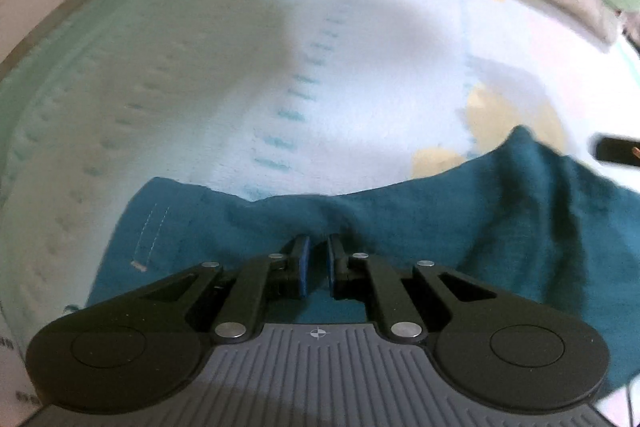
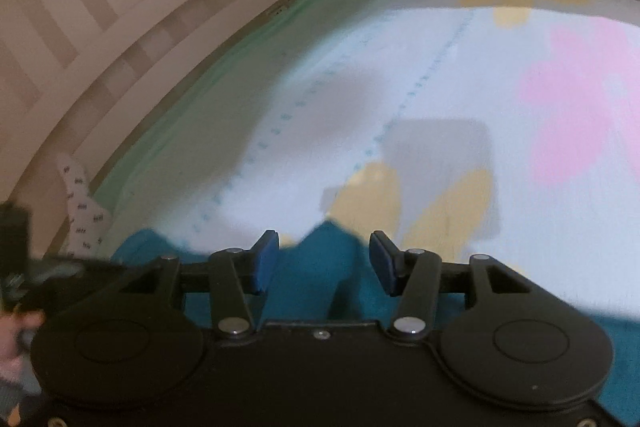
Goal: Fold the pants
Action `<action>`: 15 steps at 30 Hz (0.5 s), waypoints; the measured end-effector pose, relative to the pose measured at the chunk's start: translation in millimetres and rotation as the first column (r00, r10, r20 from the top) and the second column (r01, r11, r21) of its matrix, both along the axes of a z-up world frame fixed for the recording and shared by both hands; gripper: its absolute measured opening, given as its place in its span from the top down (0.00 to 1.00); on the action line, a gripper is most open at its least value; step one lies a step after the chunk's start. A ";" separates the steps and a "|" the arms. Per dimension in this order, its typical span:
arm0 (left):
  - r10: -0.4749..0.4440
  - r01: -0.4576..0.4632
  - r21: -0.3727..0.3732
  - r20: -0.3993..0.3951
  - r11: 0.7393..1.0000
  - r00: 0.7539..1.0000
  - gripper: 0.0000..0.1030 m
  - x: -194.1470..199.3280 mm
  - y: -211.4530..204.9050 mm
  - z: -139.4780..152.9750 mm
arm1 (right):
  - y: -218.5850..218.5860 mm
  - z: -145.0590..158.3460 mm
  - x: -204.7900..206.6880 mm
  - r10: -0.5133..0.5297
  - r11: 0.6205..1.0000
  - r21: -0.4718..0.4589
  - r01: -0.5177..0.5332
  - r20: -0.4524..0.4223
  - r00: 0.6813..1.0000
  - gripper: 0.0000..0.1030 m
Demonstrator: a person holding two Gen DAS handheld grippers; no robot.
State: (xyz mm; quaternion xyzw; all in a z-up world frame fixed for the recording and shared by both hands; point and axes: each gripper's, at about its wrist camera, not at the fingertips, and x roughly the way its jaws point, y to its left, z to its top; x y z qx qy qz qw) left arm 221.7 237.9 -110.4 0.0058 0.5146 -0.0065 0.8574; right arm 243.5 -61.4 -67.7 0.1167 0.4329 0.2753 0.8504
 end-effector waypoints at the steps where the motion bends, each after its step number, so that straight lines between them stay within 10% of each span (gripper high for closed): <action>1: 0.025 -0.025 0.016 0.006 1.000 1.000 0.93 3.9 2.1 -5.4 | 2.1 -0.7 -4.8 0.009 1.000 -0.021 -0.009 0.005 1.000 0.44; 7: 0.247 -0.243 -0.166 0.008 0.956 0.969 0.97 15.3 40.2 -5.0 | 27.2 -9.4 -37.8 0.093 0.986 -0.142 -0.087 0.036 0.995 0.45; 15: 0.231 -0.229 -0.039 0.039 0.973 0.972 0.97 23.4 19.5 -1.4 | 49.1 -44.9 -73.3 0.135 0.953 -0.268 -0.139 -0.035 0.990 0.46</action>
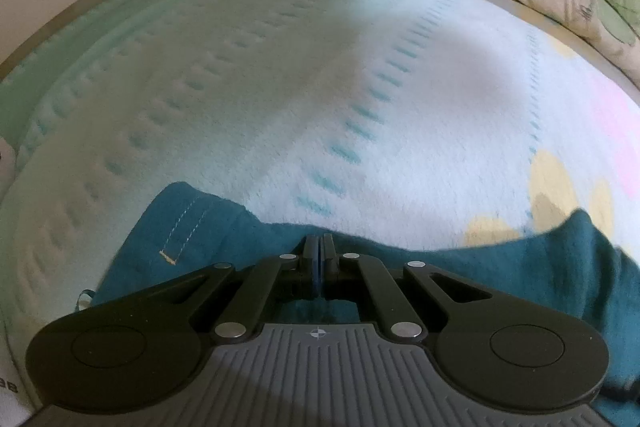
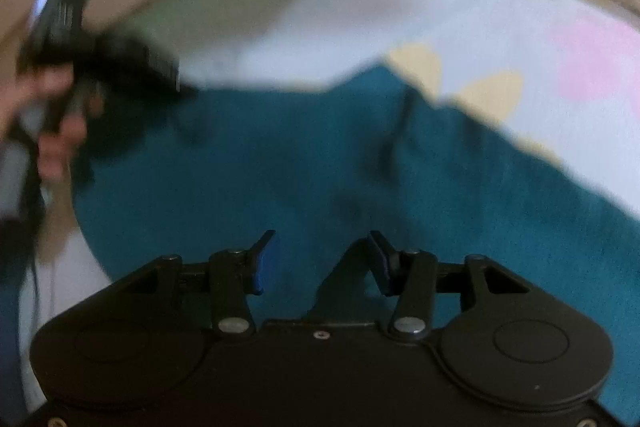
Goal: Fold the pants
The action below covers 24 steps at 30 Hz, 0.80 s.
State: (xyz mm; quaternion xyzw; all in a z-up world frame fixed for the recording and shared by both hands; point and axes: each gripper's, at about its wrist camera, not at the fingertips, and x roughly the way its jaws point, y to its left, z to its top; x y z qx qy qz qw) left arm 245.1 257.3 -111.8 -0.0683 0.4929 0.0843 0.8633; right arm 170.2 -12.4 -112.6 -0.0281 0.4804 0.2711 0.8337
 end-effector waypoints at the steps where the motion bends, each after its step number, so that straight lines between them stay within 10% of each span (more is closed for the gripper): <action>1: 0.014 -0.014 -0.006 -0.004 1.000 1.000 0.97 2.6 1.6 1.4 | -1.1 0.2 -5.7 -0.003 1.000 -0.001 0.003 0.012 1.000 0.46; 13: -0.080 0.078 0.022 0.075 0.997 0.994 0.97 -54.2 -55.1 59.4 | -90.3 43.5 -20.3 -0.230 0.970 0.077 0.229 0.012 0.973 0.49; 24: -0.374 0.373 -0.054 -0.002 0.926 0.928 0.97 -95.9 -182.3 14.1 | -249.5 78.0 -24.7 -0.549 0.835 -0.004 0.550 0.052 0.834 0.48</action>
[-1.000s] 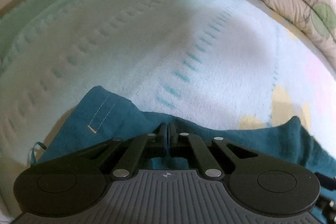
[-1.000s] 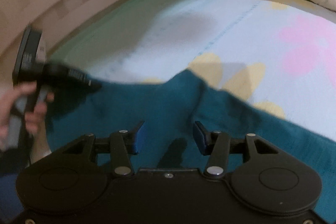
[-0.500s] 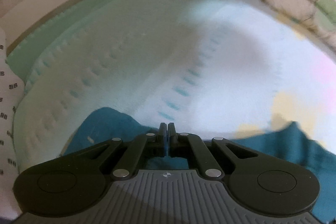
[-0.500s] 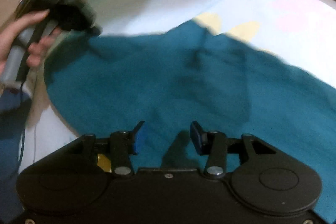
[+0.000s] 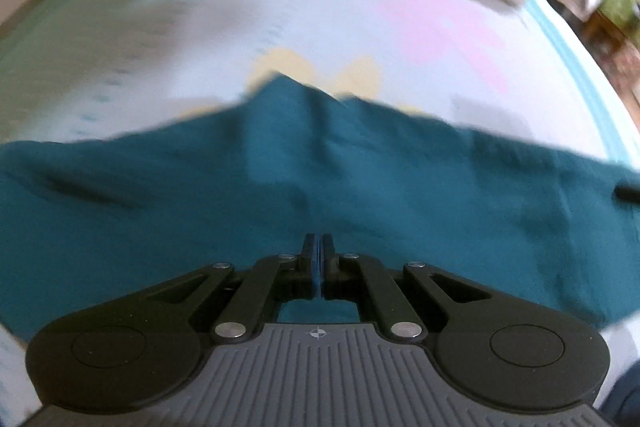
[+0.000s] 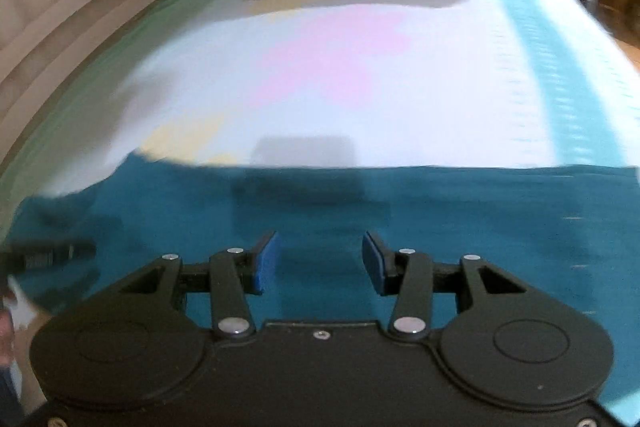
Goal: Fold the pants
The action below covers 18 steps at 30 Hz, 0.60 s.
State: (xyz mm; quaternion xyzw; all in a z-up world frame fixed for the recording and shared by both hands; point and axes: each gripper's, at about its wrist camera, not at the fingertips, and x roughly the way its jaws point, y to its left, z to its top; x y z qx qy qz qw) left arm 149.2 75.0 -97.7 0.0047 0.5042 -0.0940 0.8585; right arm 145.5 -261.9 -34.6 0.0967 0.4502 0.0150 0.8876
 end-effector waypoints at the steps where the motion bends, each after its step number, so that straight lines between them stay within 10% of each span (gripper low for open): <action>1: -0.021 0.022 0.015 -0.012 1.000 1.000 0.97 -1.1 -9.6 -7.5 | -17.3 1.9 0.4 -0.028 0.999 -0.021 0.028 -0.006 1.000 0.48; 18: 0.061 -0.059 0.022 -0.071 0.998 0.996 0.97 -1.2 -9.8 -36.9 | -213.2 -37.0 5.2 -0.286 0.952 -0.120 0.283 -0.007 0.958 0.48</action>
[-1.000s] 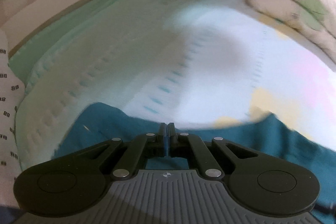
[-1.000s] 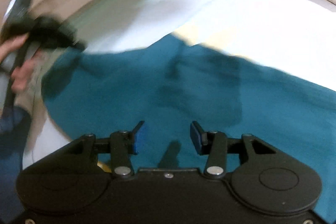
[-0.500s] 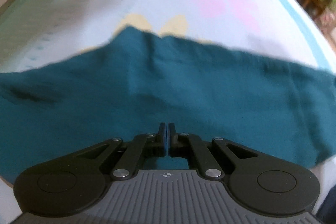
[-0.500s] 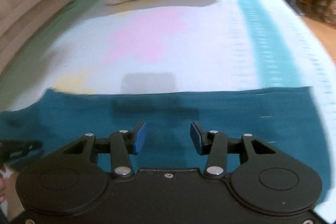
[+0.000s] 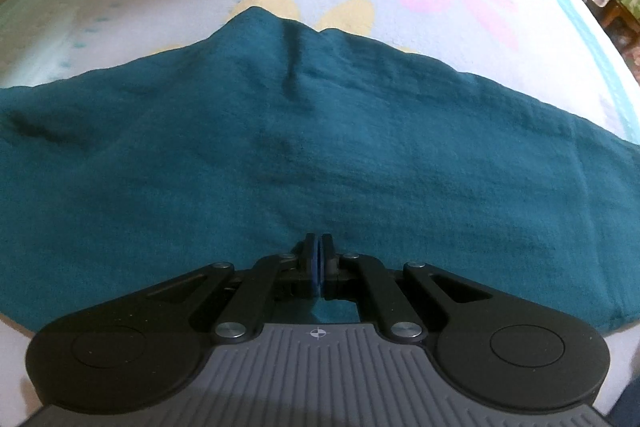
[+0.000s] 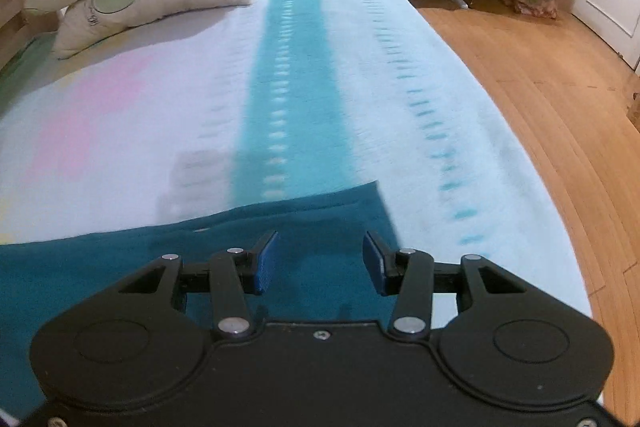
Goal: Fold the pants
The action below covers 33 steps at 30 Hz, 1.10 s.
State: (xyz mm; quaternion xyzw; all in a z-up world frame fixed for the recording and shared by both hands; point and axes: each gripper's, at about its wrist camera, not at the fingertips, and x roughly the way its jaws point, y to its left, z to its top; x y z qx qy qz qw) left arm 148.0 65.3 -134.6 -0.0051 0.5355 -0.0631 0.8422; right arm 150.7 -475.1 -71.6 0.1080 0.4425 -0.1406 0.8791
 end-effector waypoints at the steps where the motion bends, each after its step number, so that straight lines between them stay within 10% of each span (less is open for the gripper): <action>1: 0.000 0.000 0.007 0.003 1.000 1.000 0.97 0.1 -0.7 -0.3 | -3.9 -1.7 0.3 0.006 1.000 0.002 -0.006 0.002 1.000 0.48; 24: -0.002 0.001 0.039 0.015 0.999 1.000 0.97 -2.9 -2.4 1.7 | -33.9 -35.6 15.1 0.140 0.981 0.126 -0.145 0.045 0.989 0.46; 28: 0.004 -0.005 0.031 0.020 0.999 1.000 0.97 -2.8 -2.2 2.0 | -26.0 -34.2 16.0 0.163 0.983 0.083 -0.164 0.020 0.986 0.80; 33: 0.019 -0.020 0.023 0.039 1.000 0.999 0.97 -2.8 -5.9 7.9 | -12.8 -17.9 13.0 0.170 0.985 -0.018 -0.170 0.043 0.984 0.88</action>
